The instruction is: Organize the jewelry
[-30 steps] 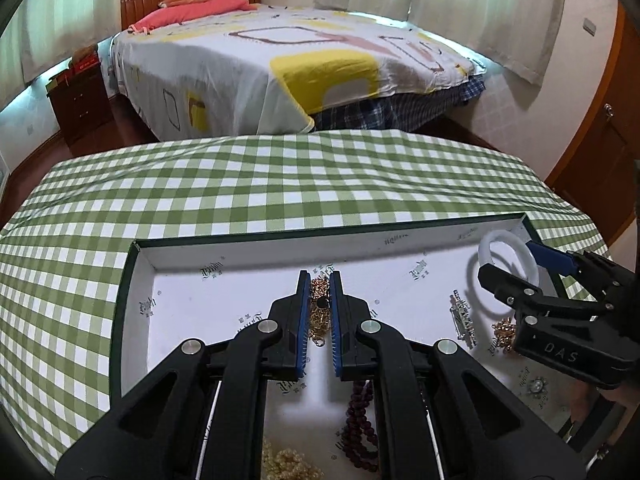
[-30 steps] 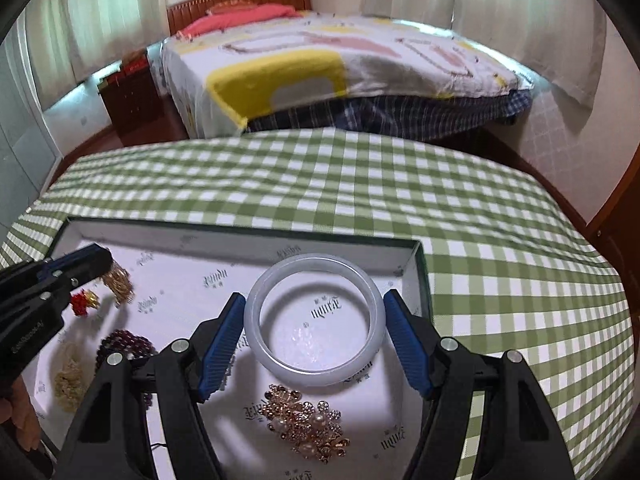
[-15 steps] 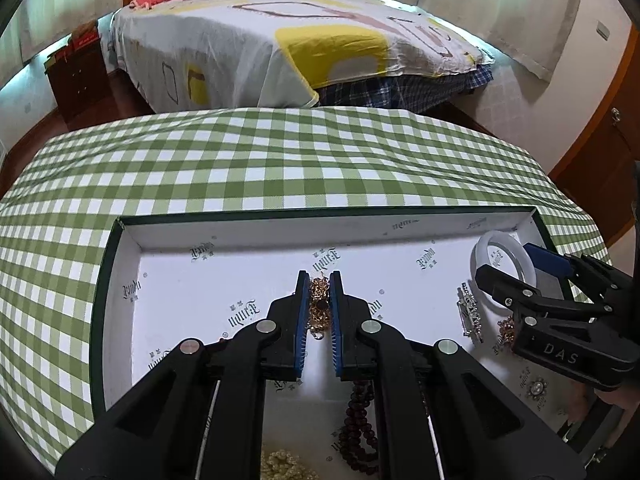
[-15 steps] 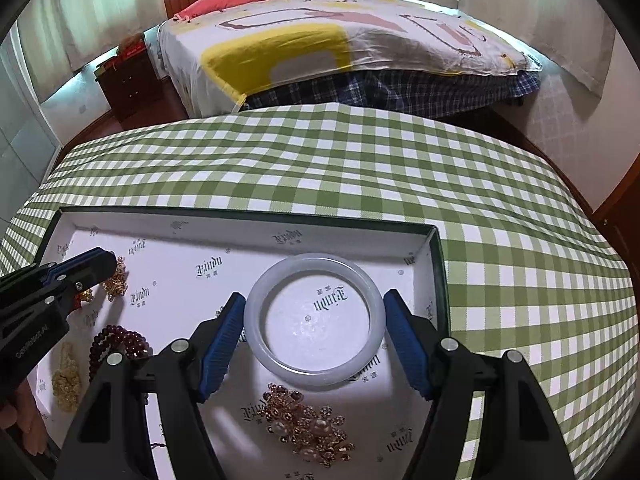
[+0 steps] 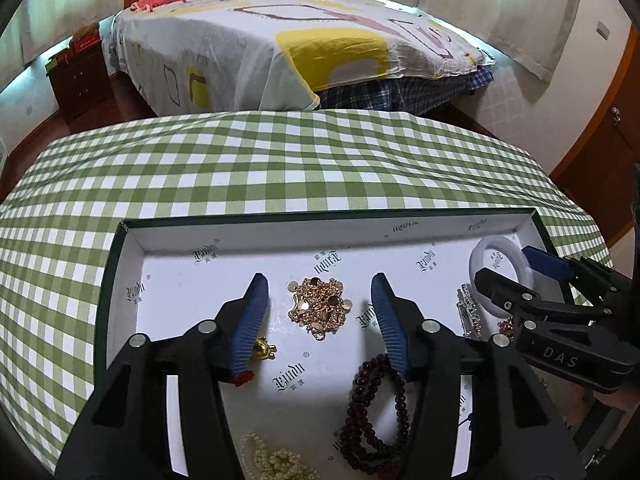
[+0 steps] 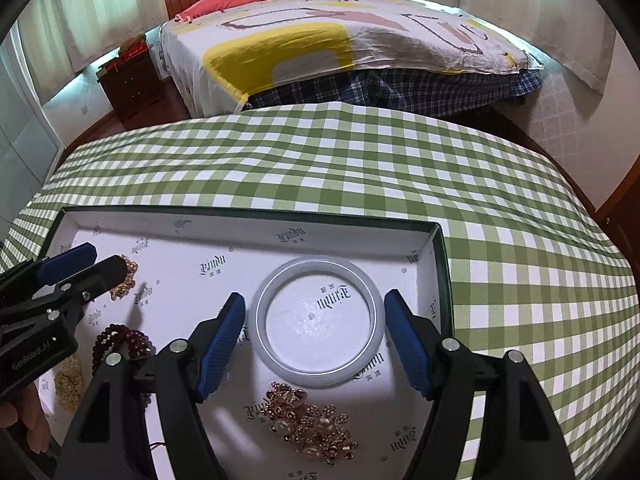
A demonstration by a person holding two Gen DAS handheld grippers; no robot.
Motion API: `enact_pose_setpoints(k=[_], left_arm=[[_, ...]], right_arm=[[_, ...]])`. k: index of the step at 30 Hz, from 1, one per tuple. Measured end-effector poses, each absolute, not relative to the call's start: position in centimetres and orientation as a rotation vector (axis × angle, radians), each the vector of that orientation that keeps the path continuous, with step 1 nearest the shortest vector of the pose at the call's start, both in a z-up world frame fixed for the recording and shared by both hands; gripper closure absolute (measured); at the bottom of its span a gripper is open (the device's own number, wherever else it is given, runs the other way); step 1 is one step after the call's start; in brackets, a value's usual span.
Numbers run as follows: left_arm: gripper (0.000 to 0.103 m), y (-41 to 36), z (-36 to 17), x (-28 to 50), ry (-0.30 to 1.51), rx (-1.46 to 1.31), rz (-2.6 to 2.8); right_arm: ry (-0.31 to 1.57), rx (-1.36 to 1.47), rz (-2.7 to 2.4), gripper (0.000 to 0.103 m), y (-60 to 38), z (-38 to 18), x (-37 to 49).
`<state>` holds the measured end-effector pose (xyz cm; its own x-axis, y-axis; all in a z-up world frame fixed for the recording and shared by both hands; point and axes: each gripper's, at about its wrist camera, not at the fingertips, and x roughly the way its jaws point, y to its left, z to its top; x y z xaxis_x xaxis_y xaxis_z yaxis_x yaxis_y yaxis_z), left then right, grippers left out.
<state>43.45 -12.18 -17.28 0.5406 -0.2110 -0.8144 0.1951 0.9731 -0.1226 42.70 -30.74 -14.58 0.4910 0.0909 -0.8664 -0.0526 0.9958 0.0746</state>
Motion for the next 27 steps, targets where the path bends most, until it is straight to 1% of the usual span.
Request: enact_pose_setpoints(k=[2, 5, 12, 14, 17, 21, 27], left_arm=[[0.041, -12.2, -17.1, 43.3, 0.958, -0.006, -0.238], [0.035, -12.3, -16.8, 42.9, 0.943, 0.01, -0.234], [0.026, -11.5, -14.8, 40.8, 0.869, 0.0, -0.217], [0.025, -11.4, -14.0, 39.7, 0.836, 0.011, -0.213], [0.023, -11.3, -12.5, 37.4, 0.784, 0.038, -0.214], [0.014, -10.9, -10.6, 33.4, 0.72, 0.058, -0.19], [0.011, -9.7, -8.8, 27.2, 0.67, 0.056, -0.175]], right_arm=[[1.043, 0.044, 0.085, 0.031, -30.8, -14.4, 42.6], [1.033, 0.046, 0.084, 0.03, -30.8, -14.3, 42.4], [0.931, 0.053, 0.069, 0.028, -30.7, -11.9, 40.4], [0.891, 0.041, 0.06, 0.027, -30.6, -11.0, 39.3], [0.835, 0.022, 0.042, 0.026, -30.3, -9.6, 37.3], [0.782, 0.014, 0.03, 0.025, -29.9, -8.2, 34.2], [0.746, 0.006, 0.026, 0.023, -28.9, -7.1, 28.9]])
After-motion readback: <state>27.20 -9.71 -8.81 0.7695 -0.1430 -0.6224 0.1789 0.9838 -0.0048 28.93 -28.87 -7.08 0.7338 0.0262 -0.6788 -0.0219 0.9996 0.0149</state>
